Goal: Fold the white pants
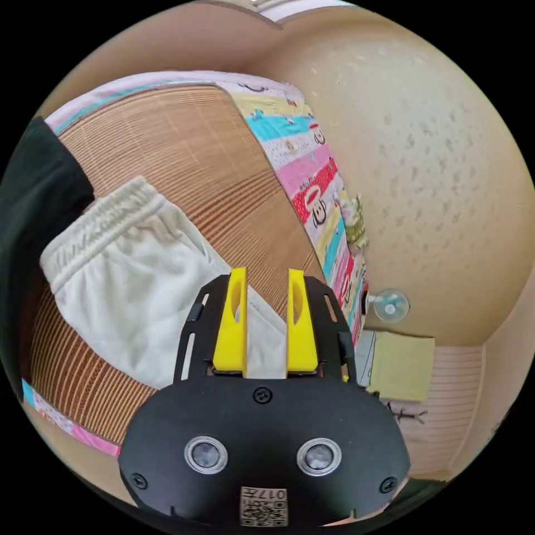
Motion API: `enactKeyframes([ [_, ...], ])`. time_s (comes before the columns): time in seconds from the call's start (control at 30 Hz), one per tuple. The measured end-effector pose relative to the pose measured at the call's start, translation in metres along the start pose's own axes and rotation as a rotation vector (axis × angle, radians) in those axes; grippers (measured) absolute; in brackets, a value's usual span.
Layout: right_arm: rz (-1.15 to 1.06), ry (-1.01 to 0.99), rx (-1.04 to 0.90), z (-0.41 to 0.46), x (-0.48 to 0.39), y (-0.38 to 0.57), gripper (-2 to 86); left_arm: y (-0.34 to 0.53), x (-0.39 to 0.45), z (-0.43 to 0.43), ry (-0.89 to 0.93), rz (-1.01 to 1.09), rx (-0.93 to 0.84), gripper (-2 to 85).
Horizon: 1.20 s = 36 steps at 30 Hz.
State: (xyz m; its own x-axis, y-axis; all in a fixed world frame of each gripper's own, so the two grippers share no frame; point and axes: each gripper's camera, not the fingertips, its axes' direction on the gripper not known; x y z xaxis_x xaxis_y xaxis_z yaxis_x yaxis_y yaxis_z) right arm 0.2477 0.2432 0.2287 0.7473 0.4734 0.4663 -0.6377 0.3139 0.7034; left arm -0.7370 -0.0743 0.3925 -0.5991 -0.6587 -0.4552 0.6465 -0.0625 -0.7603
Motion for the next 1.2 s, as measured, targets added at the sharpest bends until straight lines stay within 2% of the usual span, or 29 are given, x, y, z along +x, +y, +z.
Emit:
enactKeyframes([
  [0.03, -0.034, 0.035, -0.045, 0.012, -0.008, 0.001, 3.4, 0.009, 0.012, 0.026, -0.008, 0.094, -0.099, 10.2],
  [0.1, -0.104, 0.242, -0.235, 0.069, -0.021, 0.02, 1.7, 0.033, 0.026, 0.064, -0.097, 0.239, -0.25, 9.0],
  [0.17, -0.119, 0.414, -0.371, 0.111, -0.011, 0.05, 1.3, 0.073, 0.029, 0.106, -0.29, 0.414, -0.441, 7.0],
  [0.2, -0.148, 0.465, -0.398, 0.128, -0.004, 0.077, 1.1, 0.084, 0.025, 0.115, -0.345, 0.453, -0.497, 6.2],
  [0.23, -0.183, 0.466, -0.341, 0.125, -0.005, 0.092, 1.0, 0.106, 0.014, 0.131, -0.463, 0.523, -0.599, 4.5],
  [0.27, -0.209, 0.48, -0.286, 0.117, -0.006, 0.118, 0.9, 0.125, 0.003, 0.131, -0.513, 0.578, -0.623, 2.1],
  [0.33, -0.176, 0.493, -0.324, 0.113, 0.0, 0.146, 0.9, 0.139, -0.013, 0.118, -0.496, 0.571, -0.624, 0.2],
  [0.43, -0.089, 0.431, -0.371, 0.093, 0.018, 0.188, 1.1, 0.141, -0.035, 0.093, -0.422, 0.428, -0.635, -0.4],
  [0.53, 0.082, 0.266, -0.348, 0.052, 0.05, 0.222, 1.9, 0.141, -0.048, 0.056, -0.385, 0.308, -0.545, -0.2],
  [0.63, 0.374, 0.077, -0.11, -0.009, 0.103, 0.263, 4.2, 0.143, -0.068, 0.012, -0.327, 0.127, -0.418, 3.6],
  [0.7, 0.569, -0.131, 0.061, -0.035, 0.147, 0.289, 9.1, 0.145, -0.087, -0.013, -0.258, -0.029, -0.327, 6.0],
  [0.77, 0.634, -0.225, 0.115, -0.038, 0.168, 0.292, 11.4, 0.15, -0.109, -0.038, -0.159, -0.207, -0.209, 7.0],
  [0.87, 0.608, -0.285, 0.13, -0.035, 0.18, 0.264, 11.5, 0.147, -0.121, -0.045, -0.104, -0.314, -0.169, 8.3],
  [0.93, 0.635, -0.268, 0.021, -0.024, 0.184, 0.238, 9.1, 0.139, -0.12, -0.041, -0.098, -0.327, -0.184, 9.5],
  [0.97, 0.682, -0.19, -0.06, -0.025, 0.185, 0.223, 6.0, 0.131, -0.117, -0.039, -0.099, -0.325, -0.188, 10.5],
  [1.0, 0.641, -0.166, -0.094, -0.034, 0.178, 0.207, 4.6, 0.127, -0.116, -0.039, -0.099, -0.325, -0.187, 10.9],
  [1.1, 0.477, -0.225, -0.007, -0.093, 0.137, 0.181, 3.0, 0.102, -0.109, -0.044, -0.106, -0.323, -0.151, 12.8],
  [1.2, 0.38, -0.202, 0.102, -0.162, 0.093, 0.201, 2.6, 0.077, -0.107, -0.052, -0.134, -0.326, -0.131, 14.3],
])
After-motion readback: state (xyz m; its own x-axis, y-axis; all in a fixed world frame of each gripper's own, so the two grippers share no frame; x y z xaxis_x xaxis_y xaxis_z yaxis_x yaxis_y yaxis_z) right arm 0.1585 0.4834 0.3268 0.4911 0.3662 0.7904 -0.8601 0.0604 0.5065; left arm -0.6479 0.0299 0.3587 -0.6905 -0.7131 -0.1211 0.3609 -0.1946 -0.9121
